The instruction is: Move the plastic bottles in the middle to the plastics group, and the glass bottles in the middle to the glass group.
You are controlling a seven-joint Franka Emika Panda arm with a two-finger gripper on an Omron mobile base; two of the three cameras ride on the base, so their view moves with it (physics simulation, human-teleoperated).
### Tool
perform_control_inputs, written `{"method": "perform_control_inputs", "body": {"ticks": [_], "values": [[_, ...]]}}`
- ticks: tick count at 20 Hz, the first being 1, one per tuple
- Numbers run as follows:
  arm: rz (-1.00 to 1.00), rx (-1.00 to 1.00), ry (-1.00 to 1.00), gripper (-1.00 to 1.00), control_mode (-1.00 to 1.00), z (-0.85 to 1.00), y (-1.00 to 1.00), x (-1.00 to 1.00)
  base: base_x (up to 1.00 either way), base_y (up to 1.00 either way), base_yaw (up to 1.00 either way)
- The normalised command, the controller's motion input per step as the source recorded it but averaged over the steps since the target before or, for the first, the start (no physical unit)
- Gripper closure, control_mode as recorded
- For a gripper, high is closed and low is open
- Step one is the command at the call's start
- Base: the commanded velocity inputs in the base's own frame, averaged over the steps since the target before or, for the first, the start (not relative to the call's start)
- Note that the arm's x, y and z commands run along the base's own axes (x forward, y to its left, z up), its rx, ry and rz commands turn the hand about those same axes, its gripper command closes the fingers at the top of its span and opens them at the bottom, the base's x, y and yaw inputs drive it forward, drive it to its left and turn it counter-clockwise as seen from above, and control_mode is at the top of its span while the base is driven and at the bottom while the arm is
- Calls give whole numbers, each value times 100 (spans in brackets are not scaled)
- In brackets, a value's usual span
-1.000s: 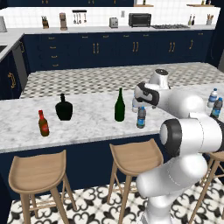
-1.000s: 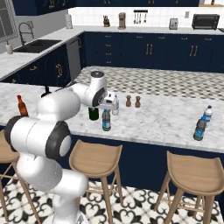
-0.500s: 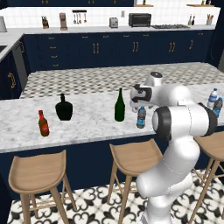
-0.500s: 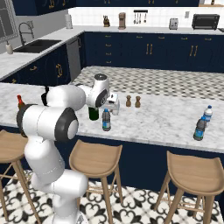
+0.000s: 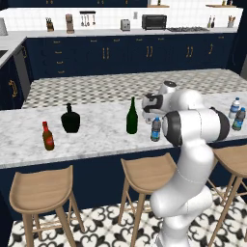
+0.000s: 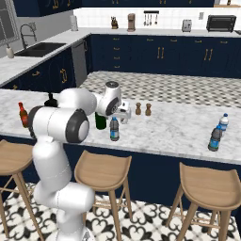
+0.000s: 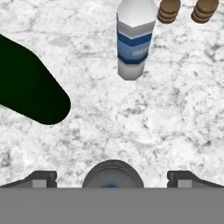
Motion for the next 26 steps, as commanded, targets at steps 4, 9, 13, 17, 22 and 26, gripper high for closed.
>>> {"method": "perform_control_inputs", "body": {"ticks": [4,9,13,17,22,26], "values": [[0,0,0,-100,-100,-11,0,8,0,0,0],[0,0,0,-100,-100,0,0,-3,0,0,0],[0,0,0,-100,-100,0,0,-7,0,0,0],[0,0,0,-100,-100,0,0,-19,0,0,0],[0,0,0,-100,-100,0,0,-16,0,0,0],[0,0,0,-100,-100,0,0,0,0,0,0]]}}
